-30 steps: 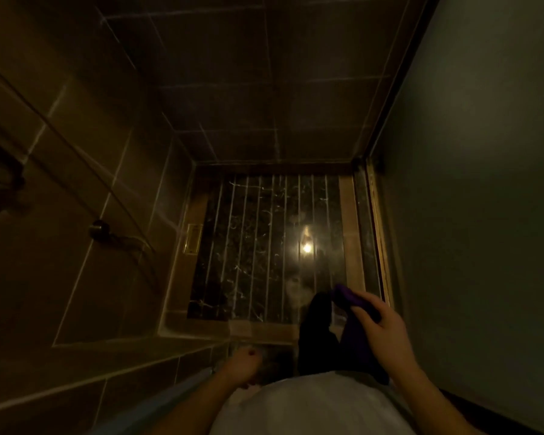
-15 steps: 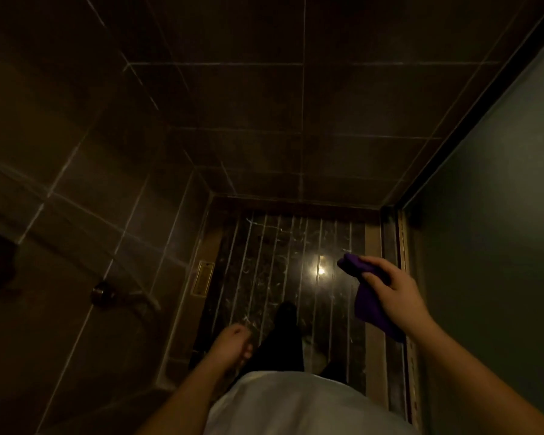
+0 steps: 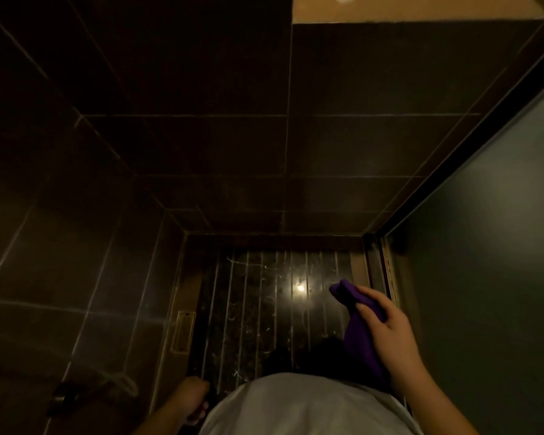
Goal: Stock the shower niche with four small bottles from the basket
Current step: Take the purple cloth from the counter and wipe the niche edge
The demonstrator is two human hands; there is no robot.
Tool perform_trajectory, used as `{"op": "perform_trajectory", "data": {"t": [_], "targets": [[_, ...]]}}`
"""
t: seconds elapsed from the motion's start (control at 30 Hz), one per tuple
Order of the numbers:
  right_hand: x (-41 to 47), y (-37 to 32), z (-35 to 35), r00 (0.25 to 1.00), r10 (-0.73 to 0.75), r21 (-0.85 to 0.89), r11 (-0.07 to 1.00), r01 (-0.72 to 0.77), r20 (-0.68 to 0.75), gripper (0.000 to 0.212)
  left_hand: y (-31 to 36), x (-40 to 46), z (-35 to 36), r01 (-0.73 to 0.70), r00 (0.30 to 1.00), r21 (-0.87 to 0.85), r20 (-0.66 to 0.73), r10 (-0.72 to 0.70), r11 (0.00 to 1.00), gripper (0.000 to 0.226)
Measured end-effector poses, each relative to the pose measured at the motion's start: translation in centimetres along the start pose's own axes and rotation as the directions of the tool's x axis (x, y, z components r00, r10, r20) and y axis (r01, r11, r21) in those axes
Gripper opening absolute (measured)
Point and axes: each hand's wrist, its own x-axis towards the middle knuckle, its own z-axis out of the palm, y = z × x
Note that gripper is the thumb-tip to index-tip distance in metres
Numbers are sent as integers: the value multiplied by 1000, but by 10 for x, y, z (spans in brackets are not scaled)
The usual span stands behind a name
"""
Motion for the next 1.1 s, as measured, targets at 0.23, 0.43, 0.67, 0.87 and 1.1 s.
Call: {"op": "perform_trajectory", "data": {"t": [0.23, 0.43, 0.67, 0.87, 1.1], "targets": [[76, -19, -20, 997, 29, 20, 999, -28, -65, 29, 135, 9, 23, -166, 978, 16, 131, 162, 986, 24], [160, -42, -47, 996, 1, 56, 998, 4, -91, 26, 241, 7, 48, -316, 934, 117, 211, 287, 942, 19], [269, -117, -81, 994, -110, -54, 992, 111, 13, 31, 327, 28, 25, -225, 974, -56, 3, 226, 973, 26], [321, -189, -85, 972, -220, -167, 959, 231, 79, 33, 366, 5, 6, -274, 962, -182, -69, 266, 944, 20], [316, -277, -77, 941, -328, 41, 942, 332, -84, 36, 471, -59, -60, -698, 593, 480, -29, 805, 532, 19]]}}
